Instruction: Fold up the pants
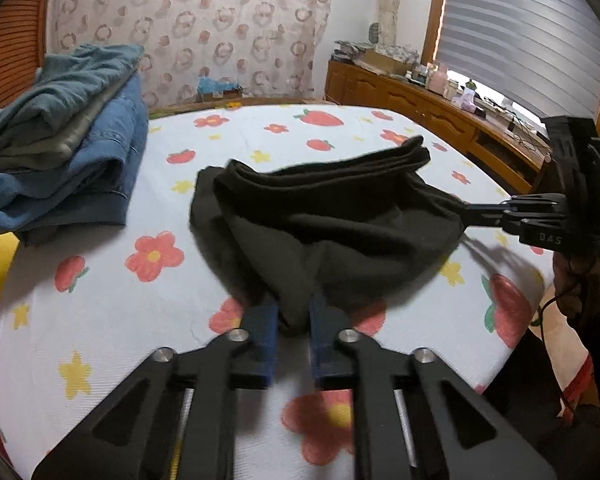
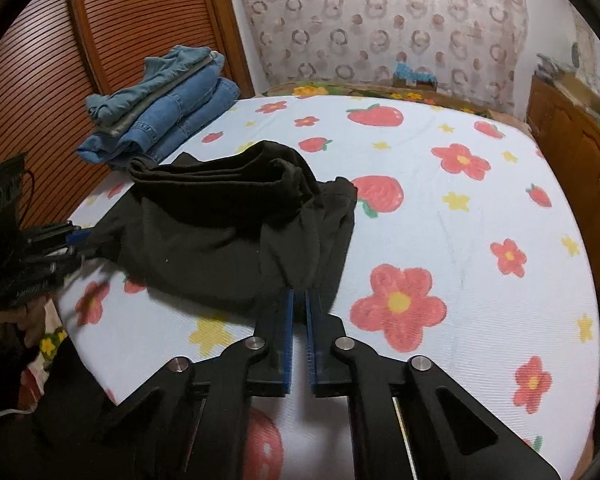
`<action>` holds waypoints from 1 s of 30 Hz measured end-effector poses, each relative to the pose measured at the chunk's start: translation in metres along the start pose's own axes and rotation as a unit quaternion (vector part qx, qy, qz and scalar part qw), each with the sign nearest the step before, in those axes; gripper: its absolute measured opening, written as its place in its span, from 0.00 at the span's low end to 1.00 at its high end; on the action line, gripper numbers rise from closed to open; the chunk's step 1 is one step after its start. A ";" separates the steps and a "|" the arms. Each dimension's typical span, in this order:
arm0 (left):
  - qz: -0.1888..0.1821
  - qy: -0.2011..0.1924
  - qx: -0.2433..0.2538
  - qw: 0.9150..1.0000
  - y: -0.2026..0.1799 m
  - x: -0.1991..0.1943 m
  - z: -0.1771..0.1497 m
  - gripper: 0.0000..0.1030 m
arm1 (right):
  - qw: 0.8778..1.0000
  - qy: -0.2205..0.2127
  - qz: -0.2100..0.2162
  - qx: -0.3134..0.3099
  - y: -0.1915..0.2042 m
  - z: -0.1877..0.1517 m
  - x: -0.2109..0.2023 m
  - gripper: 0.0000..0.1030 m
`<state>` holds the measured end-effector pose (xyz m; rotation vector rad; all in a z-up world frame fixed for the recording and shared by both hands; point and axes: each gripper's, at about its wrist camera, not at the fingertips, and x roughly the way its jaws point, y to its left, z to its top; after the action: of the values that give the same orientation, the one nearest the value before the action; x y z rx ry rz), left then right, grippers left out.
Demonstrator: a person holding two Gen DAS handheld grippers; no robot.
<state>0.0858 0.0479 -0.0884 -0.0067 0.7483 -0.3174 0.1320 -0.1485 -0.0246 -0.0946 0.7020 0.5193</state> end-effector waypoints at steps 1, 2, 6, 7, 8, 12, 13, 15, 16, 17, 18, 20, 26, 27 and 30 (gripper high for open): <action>-0.001 -0.007 -0.006 1.000 0.002 -0.004 0.000 0.12 | 1.000 -0.009 -0.013 0.002 0.000 0.000 -0.004 0.04; -0.001 -0.015 -0.011 1.000 0.003 -0.009 0.001 0.12 | 1.000 -0.015 -0.005 0.010 -0.003 0.000 -0.008 0.04; -0.008 -0.026 -0.010 1.000 0.002 -0.024 0.003 0.12 | 1.000 -0.023 0.002 0.017 -0.005 -0.003 -0.018 0.04; -0.011 -0.025 -0.008 1.000 0.000 -0.026 0.002 0.12 | 1.000 -0.025 0.003 0.018 -0.005 -0.005 -0.021 0.04; -0.012 -0.023 -0.006 1.000 -0.001 -0.028 0.001 0.12 | 1.000 -0.025 0.006 0.018 -0.004 -0.006 -0.023 0.04; -0.015 -0.017 0.001 1.000 -0.007 -0.036 -0.005 0.12 | 0.999 -0.023 0.017 0.017 -0.001 -0.016 -0.034 0.04; -0.016 -0.016 0.003 1.000 -0.008 -0.038 -0.008 0.12 | 0.999 -0.021 0.019 0.018 0.000 -0.020 -0.037 0.04; -0.016 -0.011 0.007 1.000 -0.010 -0.042 -0.012 0.12 | 0.999 -0.018 0.026 0.018 0.002 -0.026 -0.043 0.04; -0.017 -0.007 0.008 1.000 -0.011 -0.043 -0.013 0.12 | 0.999 -0.018 0.028 0.018 0.002 -0.027 -0.046 0.04; -0.015 -0.003 0.008 1.000 -0.011 -0.042 -0.015 0.12 | 0.999 -0.017 0.029 0.016 0.004 -0.029 -0.048 0.04; -0.013 0.000 0.008 1.000 -0.011 -0.042 -0.016 0.14 | 0.999 -0.017 0.028 0.015 0.005 -0.030 -0.050 0.04; -0.009 0.003 0.006 1.000 -0.009 -0.041 -0.017 0.16 | 0.999 -0.015 0.029 0.015 0.006 -0.030 -0.052 0.05; -0.004 -0.004 -0.004 1.000 -0.002 -0.041 -0.012 0.47 | 1.000 -0.026 0.012 0.012 0.007 -0.020 -0.056 0.24; -0.004 -0.004 -0.005 1.000 -0.001 -0.040 -0.011 0.48 | 1.000 -0.027 0.009 0.010 0.008 -0.019 -0.056 0.26; 0.001 -0.005 -0.006 1.000 0.001 -0.037 -0.007 0.60 | 1.000 -0.029 0.011 0.006 0.009 -0.012 -0.052 0.28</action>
<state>0.0559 0.0603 -0.0691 -0.0198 0.7413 -0.3113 0.0874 -0.1662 0.0005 -0.0607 0.6498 0.5361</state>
